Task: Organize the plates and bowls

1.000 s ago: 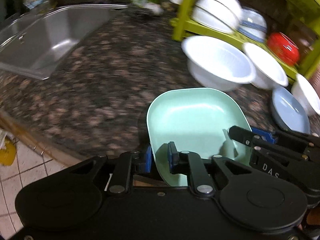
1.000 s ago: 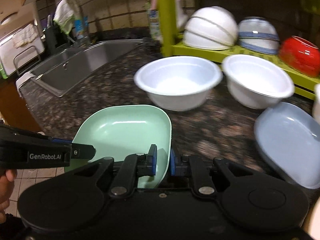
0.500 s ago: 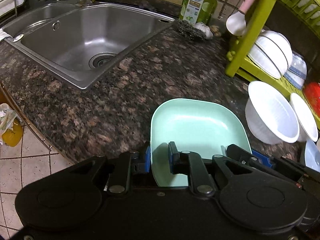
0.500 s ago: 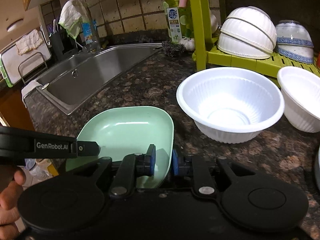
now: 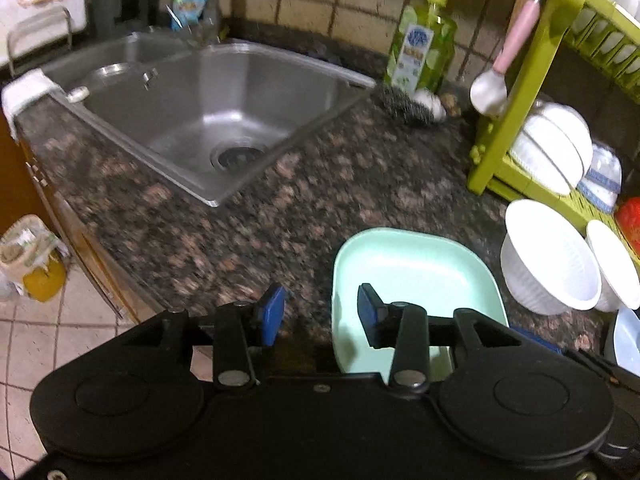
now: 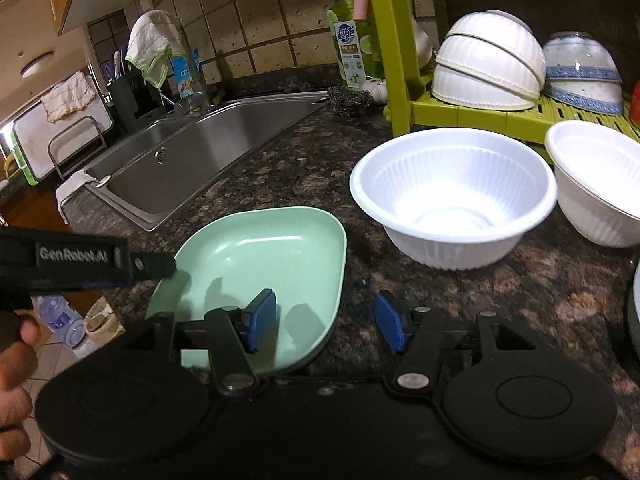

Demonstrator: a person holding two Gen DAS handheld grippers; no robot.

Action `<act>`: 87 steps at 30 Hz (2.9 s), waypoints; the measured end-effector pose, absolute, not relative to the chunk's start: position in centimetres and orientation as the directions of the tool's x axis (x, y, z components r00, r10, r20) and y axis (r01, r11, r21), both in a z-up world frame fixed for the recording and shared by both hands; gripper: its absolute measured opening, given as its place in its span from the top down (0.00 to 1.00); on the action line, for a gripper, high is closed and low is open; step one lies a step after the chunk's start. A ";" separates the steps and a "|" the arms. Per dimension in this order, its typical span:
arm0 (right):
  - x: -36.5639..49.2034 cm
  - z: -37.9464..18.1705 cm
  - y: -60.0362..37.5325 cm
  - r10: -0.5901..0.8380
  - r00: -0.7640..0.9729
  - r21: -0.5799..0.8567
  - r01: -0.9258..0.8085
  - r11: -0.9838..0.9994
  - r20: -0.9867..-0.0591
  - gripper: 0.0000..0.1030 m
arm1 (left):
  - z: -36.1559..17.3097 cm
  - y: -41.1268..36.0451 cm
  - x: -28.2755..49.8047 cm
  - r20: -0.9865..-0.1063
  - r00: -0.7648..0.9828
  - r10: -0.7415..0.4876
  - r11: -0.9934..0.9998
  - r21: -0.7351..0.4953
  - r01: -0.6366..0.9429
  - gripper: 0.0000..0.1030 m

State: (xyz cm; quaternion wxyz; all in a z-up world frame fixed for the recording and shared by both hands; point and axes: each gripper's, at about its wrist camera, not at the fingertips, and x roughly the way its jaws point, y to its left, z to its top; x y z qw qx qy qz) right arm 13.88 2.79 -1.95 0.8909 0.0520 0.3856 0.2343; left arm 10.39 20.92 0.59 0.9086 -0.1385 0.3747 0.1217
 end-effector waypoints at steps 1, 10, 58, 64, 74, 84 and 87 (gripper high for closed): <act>13.6 -1.7 2.6 0.460 0.593 0.276 -0.378 0.884 -0.661 0.42 | 1.0 20.7 10.1 -0.701 0.701 0.135 0.932 -0.150 -0.329 0.51; 8.3 1.7 -1.5 0.496 0.640 0.299 -0.398 0.867 -0.586 0.36 | 5.3 16.7 6.1 -0.556 0.812 0.176 0.961 -0.083 -0.264 0.32; 1.3 -0.2 -31.6 0.131 0.806 0.182 -0.029 0.983 -0.578 0.52 | 0.8 -11.3 -2.2 -0.709 0.626 -0.325 0.943 -0.197 0.267 0.36; 2.2 -0.9 -31.3 0.161 0.789 0.185 -0.060 0.981 -0.593 0.52 | 0.4 -10.9 -1.4 -0.726 0.590 -0.352 0.935 -0.253 0.247 0.38; 3.5 -1.8 -31.2 0.178 0.766 0.195 -0.070 0.978 -0.617 0.52 | -0.6 -10.6 0.1 -0.744 0.567 -0.353 0.934 -0.311 0.174 0.50; 3.9 -2.6 -30.8 0.163 0.733 0.152 -0.082 0.985 -0.661 0.72 | -1.4 -11.4 2.0 -0.765 0.544 -0.344 0.938 -0.301 0.169 0.65; 3.4 -2.7 -30.8 0.168 0.724 0.151 -0.089 0.985 -0.669 0.75 | -1.4 -11.3 2.5 -0.762 0.567 -0.315 0.949 -0.269 0.165 0.69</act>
